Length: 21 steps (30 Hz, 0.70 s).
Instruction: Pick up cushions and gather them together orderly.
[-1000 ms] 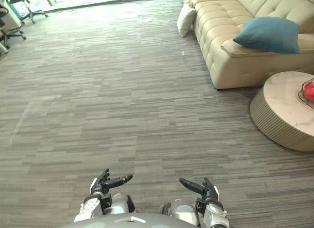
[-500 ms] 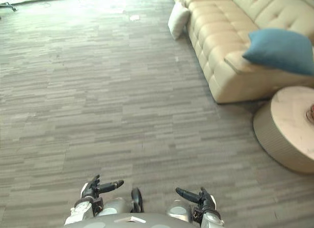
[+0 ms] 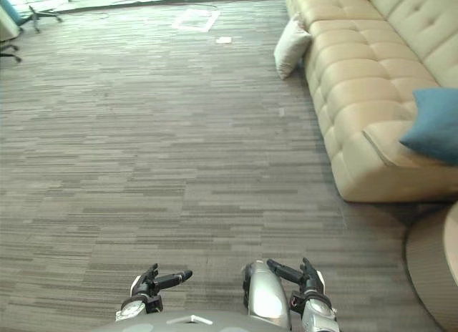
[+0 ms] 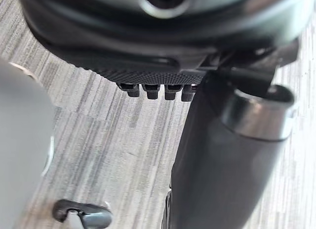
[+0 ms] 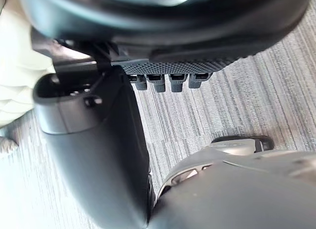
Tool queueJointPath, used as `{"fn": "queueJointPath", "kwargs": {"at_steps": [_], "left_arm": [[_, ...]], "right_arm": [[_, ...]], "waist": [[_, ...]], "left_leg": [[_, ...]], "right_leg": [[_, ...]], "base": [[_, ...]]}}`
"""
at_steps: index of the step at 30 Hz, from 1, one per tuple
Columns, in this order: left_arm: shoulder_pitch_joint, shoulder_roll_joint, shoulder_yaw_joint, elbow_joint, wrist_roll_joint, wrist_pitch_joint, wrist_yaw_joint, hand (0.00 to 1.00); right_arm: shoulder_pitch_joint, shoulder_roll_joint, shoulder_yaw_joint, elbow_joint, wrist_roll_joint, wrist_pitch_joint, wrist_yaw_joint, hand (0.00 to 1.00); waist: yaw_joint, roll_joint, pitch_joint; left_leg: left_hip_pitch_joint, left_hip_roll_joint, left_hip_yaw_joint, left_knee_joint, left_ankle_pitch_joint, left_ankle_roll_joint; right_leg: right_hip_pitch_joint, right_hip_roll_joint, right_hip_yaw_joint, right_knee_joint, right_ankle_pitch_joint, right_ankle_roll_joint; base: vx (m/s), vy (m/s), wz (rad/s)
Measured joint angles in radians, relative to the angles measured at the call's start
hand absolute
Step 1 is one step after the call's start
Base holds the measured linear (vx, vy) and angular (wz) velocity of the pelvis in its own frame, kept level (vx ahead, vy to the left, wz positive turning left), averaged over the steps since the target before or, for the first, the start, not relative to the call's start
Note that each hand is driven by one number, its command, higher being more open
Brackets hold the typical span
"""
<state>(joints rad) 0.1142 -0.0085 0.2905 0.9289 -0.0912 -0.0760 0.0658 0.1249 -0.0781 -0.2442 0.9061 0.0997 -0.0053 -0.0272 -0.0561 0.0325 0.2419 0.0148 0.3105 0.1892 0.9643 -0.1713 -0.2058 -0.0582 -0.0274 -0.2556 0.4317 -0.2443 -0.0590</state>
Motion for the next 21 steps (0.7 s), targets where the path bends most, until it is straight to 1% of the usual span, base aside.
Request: {"fn": "queueJointPath", "kwargs": {"at_steps": [1, 3, 4, 6, 7, 8, 9, 10, 11, 12, 13, 14, 15, 16, 17, 18, 19, 20, 21], "left_arm": [[0.000, 0.002, 0.009, -0.018, 0.000, -0.001, 0.001, 1.00], [-0.002, 0.003, 0.010, -0.031, 0.000, -0.002, -0.003, 1.00], [-0.004, 0.000, 0.010, -0.042, -0.001, -0.002, -0.002, 1.00], [-0.008, 0.000, 0.013, -0.046, -0.013, -0.004, -0.001, 1.00], [-0.012, -0.003, 0.015, -0.052, -0.024, -0.006, -0.001, 1.00], [-0.011, -0.004, 0.015, -0.053, -0.026, -0.008, -0.001, 1.00], [-0.009, -0.006, 0.016, -0.053, -0.033, -0.012, 0.001, 1.00], [-0.009, -0.007, 0.022, -0.052, -0.037, -0.014, 0.001, 1.00], [-0.009, -0.003, 0.031, -0.052, -0.037, -0.014, 0.002, 1.00], [-0.005, 0.015, 0.032, -0.045, -0.035, -0.010, 0.002, 1.00], [-0.006, 0.025, 0.032, -0.043, -0.035, -0.009, 0.002, 1.00], [-0.007, 0.043, 0.030, -0.037, -0.031, -0.009, 0.001, 1.00], [-0.010, 0.055, 0.025, -0.023, -0.031, -0.008, 0.001, 1.00], [-0.015, 0.065, 0.012, -0.008, -0.031, -0.006, 0.004, 1.00], [-0.021, 0.078, -0.011, 0.012, -0.031, 0.002, 0.008, 1.00], [-0.023, 0.081, -0.024, 0.023, -0.032, 0.005, 0.013, 1.00], [-0.023, 0.082, -0.039, 0.031, -0.032, 0.008, 0.017, 1.00], [-0.022, 0.081, -0.056, 0.040, -0.032, 0.010, 0.019, 1.00], [-0.017, 0.078, -0.086, 0.043, -0.031, 0.012, 0.021, 1.00]], "right_arm": [[0.006, 0.011, 0.002, 0.000, 0.003, 0.002, -0.003, 1.00], [0.007, 0.015, 0.004, 0.000, 0.003, 0.004, -0.005, 1.00], [0.007, 0.015, 0.002, 0.000, 0.003, 0.005, -0.006, 1.00], [0.007, 0.016, -0.001, 0.001, 0.003, 0.006, -0.007, 1.00], [0.006, 0.023, -0.001, 0.003, 0.003, 0.005, -0.010, 1.00], [0.007, 0.023, -0.001, 0.004, 0.003, 0.005, -0.011, 1.00], [0.005, 0.024, -0.001, 0.003, 0.003, 0.005, -0.012, 1.00], [0.005, 0.025, 0.000, 0.004, 0.003, 0.004, -0.013, 1.00], [0.007, 0.036, 0.001, 0.007, 0.003, 0.005, -0.015, 1.00], [0.009, 0.055, 0.000, 0.015, 0.003, 0.005, -0.016, 1.00], [0.011, 0.068, -0.001, 0.017, 0.003, 0.005, -0.016, 1.00], [0.009, 0.089, -0.002, 0.019, 0.003, 0.004, -0.015, 1.00], [0.008, 0.097, -0.004, 0.030, 0.002, 0.004, -0.014, 1.00], [0.002, 0.097, -0.001, 0.040, -0.002, 0.004, -0.014, 1.00], [-0.016, 0.098, 0.002, 0.054, -0.002, 0.004, -0.011, 1.00], [-0.021, 0.099, 0.010, 0.055, -0.002, 0.004, -0.007, 1.00], [-0.030, 0.098, 0.013, 0.050, -0.001, 0.003, 0.001, 1.00], [-0.035, 0.090, 0.025, 0.044, -0.006, -0.003, 0.002, 1.00], [-0.035, 0.072, 0.040, 0.033, -0.020, -0.012, 0.004, 1.00]], "waist": [[0.009, -0.017, 0.003], [0.014, -0.025, 0.005], [0.023, -0.026, 0.005], [0.037, -0.027, 0.006], [0.052, -0.036, 0.010], [0.052, -0.037, 0.010], [0.053, -0.035, 0.008], [0.057, -0.036, 0.007], [0.064, -0.051, -0.005], [0.065, -0.074, -0.037], [0.060, -0.091, -0.045], [0.055, -0.122, -0.059], [0.055, -0.138, -0.070], [0.055, -0.145, -0.072], [0.054, -0.150, -0.072], [0.053, -0.141, -0.066], [0.049, -0.136, -0.062], [0.044, -0.126, -0.061], [0.039, -0.104, -0.063]], "left_leg": [[-0.075, 0.005, 0.062, 0.008, -0.036, 0.040], [-0.121, -0.004, 0.108, -0.074, -0.056, 0.070], [-0.152, -0.020, 0.138, -0.194, -0.065, 0.084], [-0.181, -0.056, 0.137, -0.391, -0.058, 0.091], [-0.197, -0.102, 0.128, -0.633, 0.013, 0.084], [-0.203, -0.106, 0.129, -0.670, 0.029, 0.081], [-0.217, -0.113, 0.136, -0.724, 0.057, 0.084], [-0.224, -0.116, 0.138, -0.731, 0.095, 0.100], [-0.219, -0.129, 0.139, -0.712, 0.168, 0.124], [-0.225, -0.155, 0.138, -0.684, 0.202, 0.155], [-0.230, -0.169, 0.141, -0.659, 0.178, 0.183], [-0.229, -0.192, 0.158, -0.610, 0.133, 0.206], [-0.216, -0.213, 0.164, -0.560, 0.067, 0.219], [-0.189, -0.226, 0.173, -0.551, 0.026, 0.222], [-0.134, -0.250, 0.185, -0.562, -0.016, 0.226], [-0.077, -0.269, 0.189, -0.588, -0.039, 0.229], [-0.012, -0.287, 0.191, -0.625, -0.054, 0.231], [0.043, -0.295, 0.191, -0.666, -0.059, 0.232], [0.113, -0.296, 0.187, -0.726, -0.060, 0.229]], "right_leg": [[0.083, 0.008, -0.002, -0.067, -0.006, -0.001], [0.125, 0.009, 0.003, -0.104, -0.010, -0.001], [0.158, 0.008, 0.016, -0.125, -0.009, 0.010], [0.196, 0.001, 0.040, -0.143, -0.023, 0.018], [0.246, -0.022, 0.078, -0.164, -0.051, 0.039], [0.258, -0.026, 0.085, -0.171, -0.059, 0.047], [0.282, -0.033, 0.108, -0.179, -0.079, 0.069], [0.296, -0.041, 0.127, -0.180, -0.095, 0.082], [0.313, -0.059, 0.155, -0.189, -0.110, 0.101], [0.320, -0.090, 0.190, -0.193, -0.112, 0.106], [0.314, -0.109, 0.205, -0.178, -0.108, 0.112], [0.300, -0.149, 0.227, -0.128, -0.095, 0.135], [0.267, -0.177, 0.244, -0.007, -0.076, 0.167], [0.225, -0.196, 0.262, 0.121, -0.044, 0.190], [0.151, -0.223, 0.283, 0.316, 0.055, 0.216], [0.090, -0.254, 0.280, 0.468, 0.150, 0.222], [0.037, -0.287, 0.248, 0.597, 0.133, 0.190], [-0.003, -0.299, 0.215, 0.669, 0.098, 0.141], [-0.066, -0.295, 0.162, 0.712, 0.071, 0.104]], "base": [[0.40, -0.077, -0.06], [0.29, -0.026, -0.12], [0.29, 0.014, -0.28], [0.40, 0.097, -0.53], [0.51, 0.185, -0.65], [0.53, 0.209, -0.72], [0.29, 0.142, -0.48], [0.44, 0.214, -0.68], [0.71, 0.336, -0.76], [0.72, 0.341, -0.66], [0.61, 0.292, -0.44], [0.60, 0.325, -0.13], [0.60, 0.340, -0.06], [0.70, 0.422, -0.03], [0.56, 0.348, -0.11], [0.54, 0.328, -0.15], [0.53, 0.271, -0.14], [0.51, 0.210, -0.05], [0.60, 0.204, 0.05]]}}
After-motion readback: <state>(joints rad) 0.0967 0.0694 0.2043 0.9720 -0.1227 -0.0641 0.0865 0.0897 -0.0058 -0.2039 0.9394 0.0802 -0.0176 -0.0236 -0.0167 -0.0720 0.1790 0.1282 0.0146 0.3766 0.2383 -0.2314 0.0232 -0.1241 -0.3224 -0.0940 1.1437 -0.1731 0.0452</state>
